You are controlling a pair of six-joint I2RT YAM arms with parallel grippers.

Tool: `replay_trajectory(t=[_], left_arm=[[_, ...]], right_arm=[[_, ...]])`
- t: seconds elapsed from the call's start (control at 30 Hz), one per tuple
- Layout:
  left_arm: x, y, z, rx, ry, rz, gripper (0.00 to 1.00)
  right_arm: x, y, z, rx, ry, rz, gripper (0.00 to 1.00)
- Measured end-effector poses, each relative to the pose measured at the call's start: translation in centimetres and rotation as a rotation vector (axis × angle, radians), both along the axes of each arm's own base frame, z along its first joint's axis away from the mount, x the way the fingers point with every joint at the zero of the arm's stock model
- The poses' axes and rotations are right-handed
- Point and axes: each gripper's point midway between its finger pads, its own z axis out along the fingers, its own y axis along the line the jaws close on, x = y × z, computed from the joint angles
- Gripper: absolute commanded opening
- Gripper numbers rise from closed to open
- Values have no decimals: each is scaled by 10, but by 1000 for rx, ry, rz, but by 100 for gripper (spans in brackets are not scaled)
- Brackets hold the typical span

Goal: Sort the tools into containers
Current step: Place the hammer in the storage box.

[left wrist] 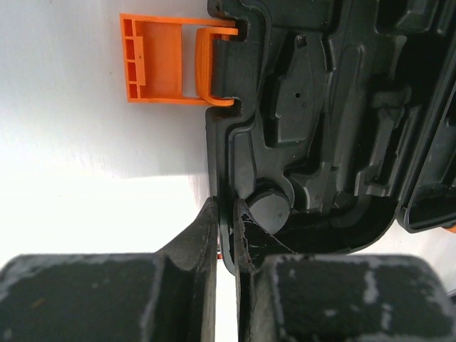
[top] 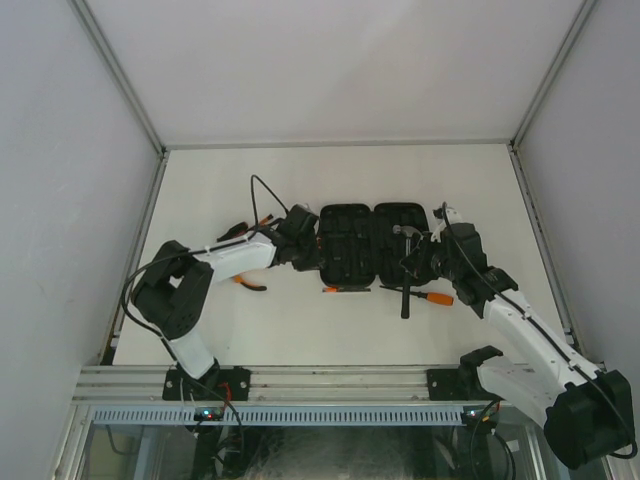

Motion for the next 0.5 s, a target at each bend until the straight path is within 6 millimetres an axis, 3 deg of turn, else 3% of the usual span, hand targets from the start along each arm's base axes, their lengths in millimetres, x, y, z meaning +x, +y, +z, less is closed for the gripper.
replay_trajectory(t=[0.27, 0.5], left_arm=[[-19, -1, 0, -17, 28, 24, 13], [-36, -3, 0, -13, 48, 15, 22]], right_arm=[[0, 2, 0, -7, -7, 2, 0], [0, 5, -4, -15, 4, 13, 0]])
